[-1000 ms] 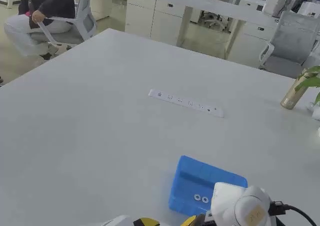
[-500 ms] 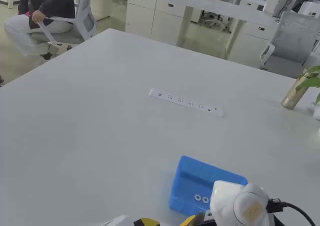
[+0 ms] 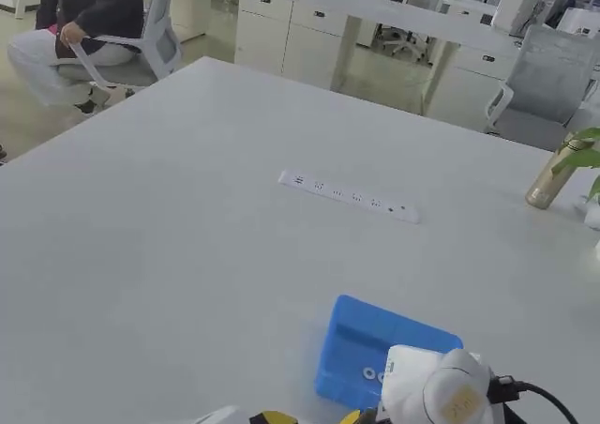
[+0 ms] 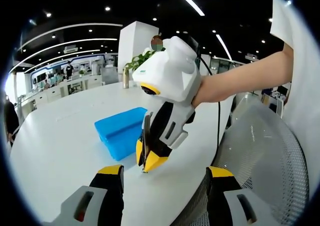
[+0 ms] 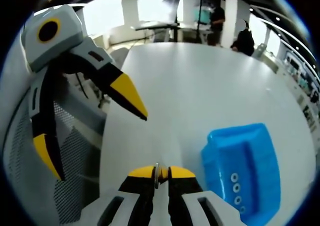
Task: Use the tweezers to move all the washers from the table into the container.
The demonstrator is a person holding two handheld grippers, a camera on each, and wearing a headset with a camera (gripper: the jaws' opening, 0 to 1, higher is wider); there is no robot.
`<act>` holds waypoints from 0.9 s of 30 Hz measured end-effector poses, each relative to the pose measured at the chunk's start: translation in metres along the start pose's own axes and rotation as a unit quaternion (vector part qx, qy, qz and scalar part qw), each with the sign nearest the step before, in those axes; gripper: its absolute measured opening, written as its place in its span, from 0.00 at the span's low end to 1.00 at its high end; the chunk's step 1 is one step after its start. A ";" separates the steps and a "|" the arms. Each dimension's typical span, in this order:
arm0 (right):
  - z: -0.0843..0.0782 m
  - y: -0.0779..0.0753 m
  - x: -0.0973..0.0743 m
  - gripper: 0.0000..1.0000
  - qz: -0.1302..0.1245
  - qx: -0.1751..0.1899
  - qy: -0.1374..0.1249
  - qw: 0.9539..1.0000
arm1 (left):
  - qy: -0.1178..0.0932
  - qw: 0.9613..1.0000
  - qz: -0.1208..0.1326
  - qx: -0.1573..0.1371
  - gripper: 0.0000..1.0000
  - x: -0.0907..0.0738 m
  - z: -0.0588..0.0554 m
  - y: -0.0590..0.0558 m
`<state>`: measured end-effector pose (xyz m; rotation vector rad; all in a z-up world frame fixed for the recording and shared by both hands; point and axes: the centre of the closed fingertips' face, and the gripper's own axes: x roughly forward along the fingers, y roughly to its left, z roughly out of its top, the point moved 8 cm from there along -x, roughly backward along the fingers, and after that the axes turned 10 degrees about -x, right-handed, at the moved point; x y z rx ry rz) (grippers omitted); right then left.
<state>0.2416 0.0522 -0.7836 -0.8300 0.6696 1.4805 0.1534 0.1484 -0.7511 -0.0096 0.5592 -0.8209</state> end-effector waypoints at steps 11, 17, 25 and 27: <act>-0.001 -0.003 -0.001 0.05 -0.005 0.001 0.016 1.000 | 0.003 1.000 -0.005 0.003 0.66 0.001 0.000 -0.001; 0.003 -0.002 0.002 0.05 -0.004 -0.009 0.026 1.000 | 0.004 1.000 -0.006 0.004 0.66 0.001 0.000 -0.001; 0.004 0.000 0.007 0.05 -0.026 0.020 -0.005 0.999 | 0.011 1.000 -0.008 0.000 0.66 0.001 -0.002 -0.001; 0.002 0.000 0.007 0.05 -0.032 0.033 -0.016 0.999 | 0.012 1.000 -0.008 0.002 0.66 0.001 -0.002 -0.002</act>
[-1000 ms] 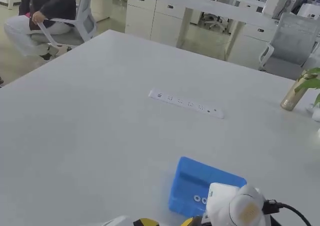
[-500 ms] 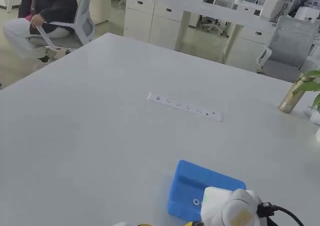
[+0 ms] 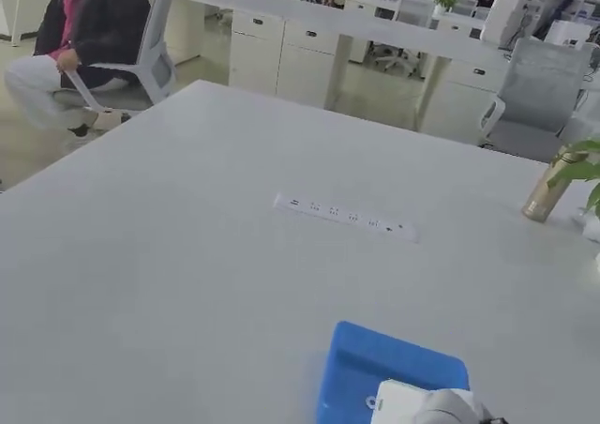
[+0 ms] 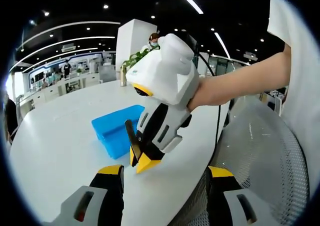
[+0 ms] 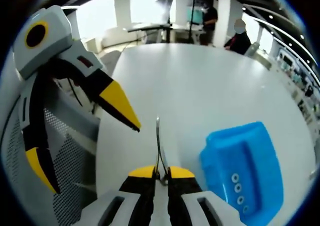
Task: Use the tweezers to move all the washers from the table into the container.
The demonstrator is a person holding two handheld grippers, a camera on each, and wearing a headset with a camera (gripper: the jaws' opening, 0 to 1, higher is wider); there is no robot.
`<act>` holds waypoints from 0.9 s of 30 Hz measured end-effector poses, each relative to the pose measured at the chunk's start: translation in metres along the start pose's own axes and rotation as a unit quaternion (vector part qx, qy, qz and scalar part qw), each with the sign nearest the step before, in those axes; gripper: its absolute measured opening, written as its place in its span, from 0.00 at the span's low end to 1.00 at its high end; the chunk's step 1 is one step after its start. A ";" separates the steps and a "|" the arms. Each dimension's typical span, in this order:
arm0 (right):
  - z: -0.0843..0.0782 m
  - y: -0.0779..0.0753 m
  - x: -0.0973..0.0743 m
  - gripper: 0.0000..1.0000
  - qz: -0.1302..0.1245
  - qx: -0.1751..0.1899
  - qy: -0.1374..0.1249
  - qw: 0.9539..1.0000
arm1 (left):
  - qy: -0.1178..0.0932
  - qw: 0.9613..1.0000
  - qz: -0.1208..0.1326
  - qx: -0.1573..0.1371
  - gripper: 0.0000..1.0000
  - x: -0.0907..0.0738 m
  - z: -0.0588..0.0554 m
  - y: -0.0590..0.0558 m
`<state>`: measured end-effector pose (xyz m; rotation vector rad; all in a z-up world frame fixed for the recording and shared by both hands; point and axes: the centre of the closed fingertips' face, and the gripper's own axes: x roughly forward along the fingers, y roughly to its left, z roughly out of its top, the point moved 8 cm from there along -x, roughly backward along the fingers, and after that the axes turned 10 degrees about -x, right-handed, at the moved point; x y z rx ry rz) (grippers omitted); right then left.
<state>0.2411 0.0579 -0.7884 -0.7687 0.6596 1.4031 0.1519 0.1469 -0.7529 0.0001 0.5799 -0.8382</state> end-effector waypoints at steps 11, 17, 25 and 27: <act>-0.004 0.004 -0.003 0.05 -0.029 0.035 -0.022 0.999 | -0.004 1.000 -0.001 -0.002 0.66 -0.001 0.001 -0.001; -0.005 0.004 -0.002 0.05 -0.031 0.027 -0.023 0.999 | -0.008 1.000 0.014 0.009 0.67 -0.002 0.002 0.000; -0.009 0.006 -0.003 0.05 -0.035 0.035 -0.018 0.999 | -0.022 1.000 0.020 0.008 0.67 -0.005 0.005 0.000; -0.010 0.007 -0.003 0.05 -0.038 0.036 -0.018 0.998 | -0.026 0.999 0.018 0.005 0.67 -0.005 0.006 0.000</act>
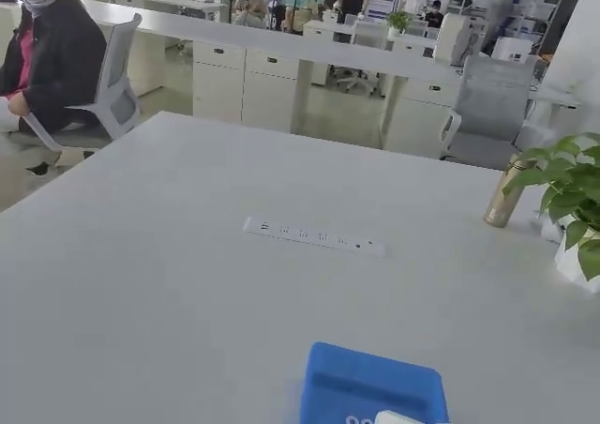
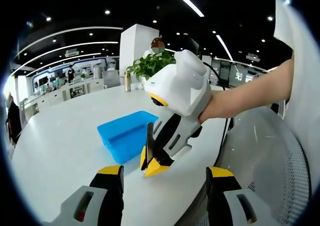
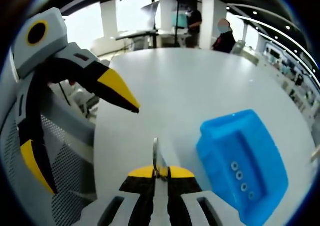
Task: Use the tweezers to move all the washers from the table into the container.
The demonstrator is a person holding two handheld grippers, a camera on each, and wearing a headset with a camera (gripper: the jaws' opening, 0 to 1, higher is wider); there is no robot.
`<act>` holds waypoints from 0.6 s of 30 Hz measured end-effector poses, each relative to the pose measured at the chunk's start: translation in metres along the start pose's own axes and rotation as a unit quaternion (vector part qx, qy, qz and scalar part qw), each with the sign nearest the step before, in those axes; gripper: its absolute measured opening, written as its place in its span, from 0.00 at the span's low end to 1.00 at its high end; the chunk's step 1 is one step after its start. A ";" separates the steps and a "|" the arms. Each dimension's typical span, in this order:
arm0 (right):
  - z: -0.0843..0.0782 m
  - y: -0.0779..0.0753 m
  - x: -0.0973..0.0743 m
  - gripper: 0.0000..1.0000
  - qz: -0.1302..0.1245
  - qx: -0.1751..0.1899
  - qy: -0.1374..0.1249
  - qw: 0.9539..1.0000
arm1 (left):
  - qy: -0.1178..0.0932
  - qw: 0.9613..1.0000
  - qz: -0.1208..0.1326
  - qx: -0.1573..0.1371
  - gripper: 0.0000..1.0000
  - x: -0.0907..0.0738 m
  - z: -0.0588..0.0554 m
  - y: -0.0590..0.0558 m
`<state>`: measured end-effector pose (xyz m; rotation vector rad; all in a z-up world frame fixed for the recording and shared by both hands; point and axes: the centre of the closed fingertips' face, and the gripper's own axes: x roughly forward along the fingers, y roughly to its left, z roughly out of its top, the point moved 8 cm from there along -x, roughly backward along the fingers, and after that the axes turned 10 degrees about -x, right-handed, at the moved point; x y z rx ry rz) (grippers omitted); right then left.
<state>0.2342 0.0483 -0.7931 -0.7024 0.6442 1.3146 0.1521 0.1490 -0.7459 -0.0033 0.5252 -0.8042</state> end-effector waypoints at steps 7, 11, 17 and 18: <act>-0.003 0.000 0.000 0.05 -0.003 0.007 0.003 1.000 | 0.002 1.000 0.007 -0.002 0.65 0.000 -0.001 0.002; -0.006 0.003 -0.002 0.05 -0.012 0.032 0.002 0.999 | 0.004 1.000 0.006 -0.001 0.65 0.001 -0.001 0.002; -0.006 0.003 -0.001 0.05 -0.019 0.030 0.003 0.999 | 0.007 1.000 0.004 0.000 0.65 0.001 -0.001 0.001; -0.007 0.003 -0.001 0.05 -0.019 0.031 0.003 0.999 | 0.006 1.000 0.005 0.000 0.65 0.001 -0.001 0.002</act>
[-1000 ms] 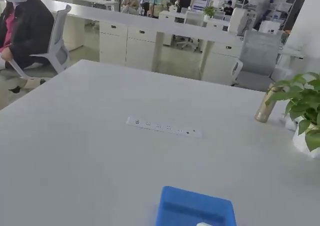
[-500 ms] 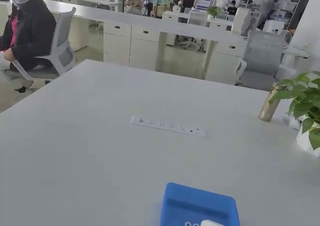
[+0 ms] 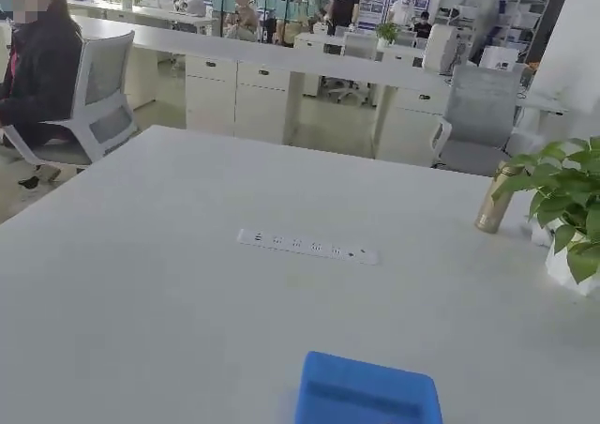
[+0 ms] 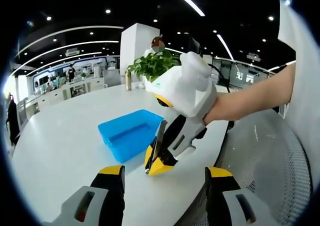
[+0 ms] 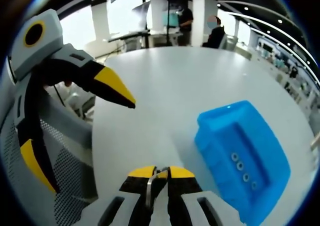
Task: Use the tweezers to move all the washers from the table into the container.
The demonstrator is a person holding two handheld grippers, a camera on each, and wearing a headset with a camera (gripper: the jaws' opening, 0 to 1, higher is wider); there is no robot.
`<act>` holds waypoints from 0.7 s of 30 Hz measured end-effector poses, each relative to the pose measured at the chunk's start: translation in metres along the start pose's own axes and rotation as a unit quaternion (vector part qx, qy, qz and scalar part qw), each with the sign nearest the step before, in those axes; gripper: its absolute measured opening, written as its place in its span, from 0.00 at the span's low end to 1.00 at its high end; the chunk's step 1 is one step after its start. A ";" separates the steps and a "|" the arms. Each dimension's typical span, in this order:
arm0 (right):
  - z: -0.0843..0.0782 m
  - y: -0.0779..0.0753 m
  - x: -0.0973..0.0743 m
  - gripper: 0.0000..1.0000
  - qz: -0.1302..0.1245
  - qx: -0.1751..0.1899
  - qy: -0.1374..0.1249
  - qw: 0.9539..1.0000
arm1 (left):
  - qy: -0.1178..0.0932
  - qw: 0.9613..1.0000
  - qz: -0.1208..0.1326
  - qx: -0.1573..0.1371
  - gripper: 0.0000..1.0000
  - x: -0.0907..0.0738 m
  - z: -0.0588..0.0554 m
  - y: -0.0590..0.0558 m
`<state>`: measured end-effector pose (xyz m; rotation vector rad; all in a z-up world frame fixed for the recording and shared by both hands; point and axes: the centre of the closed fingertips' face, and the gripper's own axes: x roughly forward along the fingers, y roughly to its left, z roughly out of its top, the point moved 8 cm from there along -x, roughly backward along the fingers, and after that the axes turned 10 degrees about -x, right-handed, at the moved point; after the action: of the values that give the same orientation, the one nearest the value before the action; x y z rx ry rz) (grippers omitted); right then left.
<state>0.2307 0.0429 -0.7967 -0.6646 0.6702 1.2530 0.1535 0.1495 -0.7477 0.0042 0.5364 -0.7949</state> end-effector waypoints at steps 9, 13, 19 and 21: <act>-0.001 -0.001 -0.011 0.05 -0.002 0.017 0.001 1.000 | -0.005 1.000 0.003 -0.003 0.64 -0.001 0.000 0.001; 0.011 -0.007 -0.026 0.05 -0.012 0.019 -0.015 1.000 | -0.008 1.000 0.005 -0.005 0.64 -0.002 0.001 0.002; 0.030 -0.024 -0.042 0.05 -0.024 0.015 -0.047 0.998 | -0.006 1.000 0.003 -0.002 0.64 -0.001 0.001 0.001; 0.033 -0.029 -0.046 0.05 -0.027 0.021 -0.057 0.998 | -0.003 1.000 -0.004 0.008 0.64 -0.001 0.000 -0.002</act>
<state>0.2539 0.0344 -0.7379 -0.5688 0.5778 1.2139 0.1523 0.1487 -0.7467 0.0140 0.5259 -0.8060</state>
